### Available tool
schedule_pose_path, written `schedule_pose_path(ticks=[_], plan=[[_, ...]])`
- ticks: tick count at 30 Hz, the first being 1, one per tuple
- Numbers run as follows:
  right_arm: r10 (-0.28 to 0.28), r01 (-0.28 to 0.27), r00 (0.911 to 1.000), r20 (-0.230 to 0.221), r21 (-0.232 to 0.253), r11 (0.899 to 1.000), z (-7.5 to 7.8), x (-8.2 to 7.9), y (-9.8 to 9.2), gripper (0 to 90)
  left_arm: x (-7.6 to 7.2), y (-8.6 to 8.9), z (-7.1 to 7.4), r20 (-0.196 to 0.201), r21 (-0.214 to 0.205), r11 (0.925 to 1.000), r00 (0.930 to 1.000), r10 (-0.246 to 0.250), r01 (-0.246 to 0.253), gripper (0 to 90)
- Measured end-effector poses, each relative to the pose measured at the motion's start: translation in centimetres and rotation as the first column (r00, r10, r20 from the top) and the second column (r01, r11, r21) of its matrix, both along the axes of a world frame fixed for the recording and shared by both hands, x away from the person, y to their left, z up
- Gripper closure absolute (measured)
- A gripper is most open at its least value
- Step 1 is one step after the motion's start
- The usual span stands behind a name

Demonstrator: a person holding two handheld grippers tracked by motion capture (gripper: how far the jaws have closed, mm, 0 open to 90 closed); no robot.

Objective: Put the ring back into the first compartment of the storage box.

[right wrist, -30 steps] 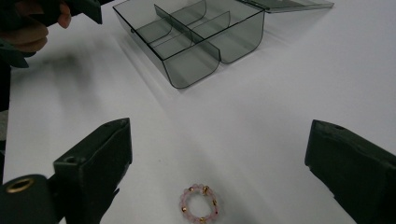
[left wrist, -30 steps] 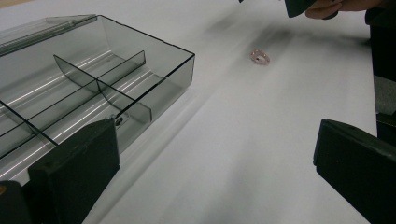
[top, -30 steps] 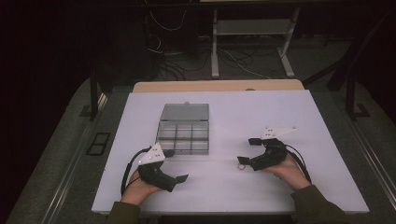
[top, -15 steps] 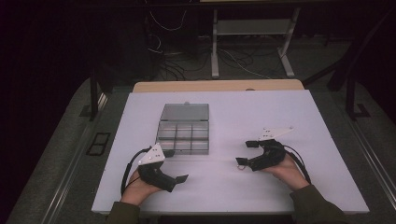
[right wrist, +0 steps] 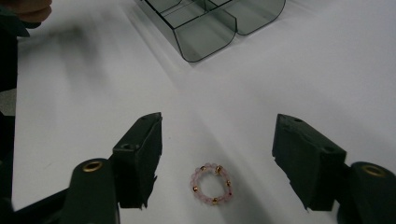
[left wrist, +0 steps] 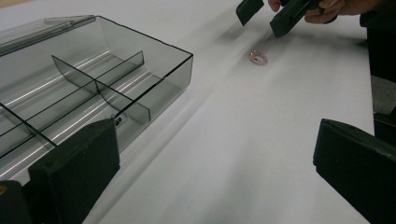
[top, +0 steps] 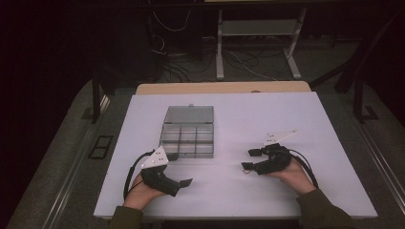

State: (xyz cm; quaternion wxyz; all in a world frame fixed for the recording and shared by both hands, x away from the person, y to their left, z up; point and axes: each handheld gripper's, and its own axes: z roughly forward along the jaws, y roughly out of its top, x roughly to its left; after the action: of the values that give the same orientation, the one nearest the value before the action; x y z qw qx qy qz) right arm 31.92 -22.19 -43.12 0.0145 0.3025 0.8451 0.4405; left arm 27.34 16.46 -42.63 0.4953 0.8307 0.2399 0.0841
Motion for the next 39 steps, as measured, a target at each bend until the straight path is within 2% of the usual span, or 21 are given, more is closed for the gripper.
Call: schedule_pose_path(ticks=[7, 12, 18, 24, 39], plan=[[0.016, -0.016, 0.9998, -0.012, -0.009, 1.000, 0.0, 0.0, -0.1, 44.0, 0.0, 0.0, 0.0, 0.001, -0.004, 1.0000, 1.0000, 0.002, -0.002, 0.0], [0.007, -0.007, 1.0000, -0.007, -0.036, 0.999, -0.1, 0.0, -0.1, 49.1, 0.0, 0.0, 0.0, 0.002, -0.002, 1.0000, 1.0000, 0.000, 0.000, 0.0], [0.009, -0.009, 1.0000, 0.000, -0.082, 0.997, -0.3, 0.0, -0.1, 63.5, 0.0, 0.0, 0.0, 0.002, -0.002, 1.0000, 1.0000, 0.000, 0.000, 0.0], [0.019, -0.020, 0.9998, -0.012, -0.114, 0.993, -0.6, 0.1, 0.1, 71.5, 0.0, 0.0, 0.0, 0.002, -0.002, 1.0000, 1.0000, -0.001, 0.001, 0.0], [0.033, -0.039, 0.9986, -0.041, -0.152, 0.988, -1.5, 0.3, 0.3, 77.1, 0.0, 0.0, 0.0, 0.001, -0.003, 1.0000, 1.0000, -0.002, 0.002, 0.0]])
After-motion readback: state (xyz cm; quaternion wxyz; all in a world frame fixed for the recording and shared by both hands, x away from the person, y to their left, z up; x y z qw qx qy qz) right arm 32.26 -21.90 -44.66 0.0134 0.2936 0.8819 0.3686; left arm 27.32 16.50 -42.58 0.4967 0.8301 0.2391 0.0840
